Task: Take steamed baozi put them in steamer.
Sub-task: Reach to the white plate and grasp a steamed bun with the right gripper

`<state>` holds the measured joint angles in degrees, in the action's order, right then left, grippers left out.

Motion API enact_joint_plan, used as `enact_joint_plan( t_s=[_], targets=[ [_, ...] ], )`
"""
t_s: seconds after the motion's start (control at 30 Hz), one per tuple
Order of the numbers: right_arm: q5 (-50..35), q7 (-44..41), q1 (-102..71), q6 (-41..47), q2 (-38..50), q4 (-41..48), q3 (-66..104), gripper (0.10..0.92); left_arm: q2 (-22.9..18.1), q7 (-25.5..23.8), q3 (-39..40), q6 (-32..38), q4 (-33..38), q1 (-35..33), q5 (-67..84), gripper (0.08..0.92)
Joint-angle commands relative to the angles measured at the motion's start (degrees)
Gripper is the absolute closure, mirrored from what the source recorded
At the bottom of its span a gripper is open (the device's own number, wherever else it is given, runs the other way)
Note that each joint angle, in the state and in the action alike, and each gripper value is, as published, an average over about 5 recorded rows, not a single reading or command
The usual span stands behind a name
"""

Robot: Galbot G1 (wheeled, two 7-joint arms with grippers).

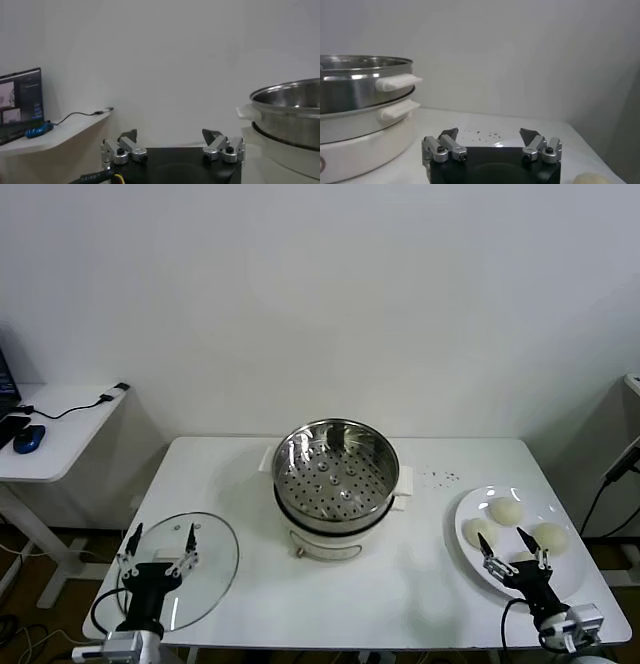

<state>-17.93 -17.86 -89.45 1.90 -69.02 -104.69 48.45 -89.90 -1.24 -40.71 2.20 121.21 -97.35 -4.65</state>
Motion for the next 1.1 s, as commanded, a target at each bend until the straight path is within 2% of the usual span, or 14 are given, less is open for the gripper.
enact_joint_plan(
  t_s=[0.03,0.23,0.43,0.6,0.7,0.87,1.1],
  targets=[
    [7.3,-5.7,2.5,3.1,8.5,0.9,1.1,0.203,0.0,0.3,0.1,0.2,0.1,-0.4,-0.1,0.177],
    [10.8,-17.6,5.3,11.7,26.6,5.4,0.5,0.203,0.3,0.4,0.3,0.6,0.2,-0.7,0.0,0.177],
    [14.7,-27.8,15.8,10.8,42.4,17.1,-9.2,0.203,0.4,0.5,0.8,1.3,0.2,-1.5,0.2,0.177],
    [19.7,-39.4,36.3,6.7,50.6,26.7,-28.9,0.203,0.5,1.5,1.3,1.4,0.1,-1.7,0.3,0.177],
    [23.5,-42.8,54.7,4.2,51.9,33.0,-48.9,0.203,0.6,2.1,1.4,1.4,0.1,-1.8,0.4,0.177],
    [30.6,-46.3,81.4,-1.4,46.9,44.0,-75.5,0.203,0.8,2.3,1.3,1.3,-0.2,-1.6,0.8,0.177],
    [31.8,-47.6,93.8,-4.4,37.4,52.6,-90.4,0.203,1.0,2.3,0.9,0.9,-0.6,-1.0,1.0,0.177]
  ],
)
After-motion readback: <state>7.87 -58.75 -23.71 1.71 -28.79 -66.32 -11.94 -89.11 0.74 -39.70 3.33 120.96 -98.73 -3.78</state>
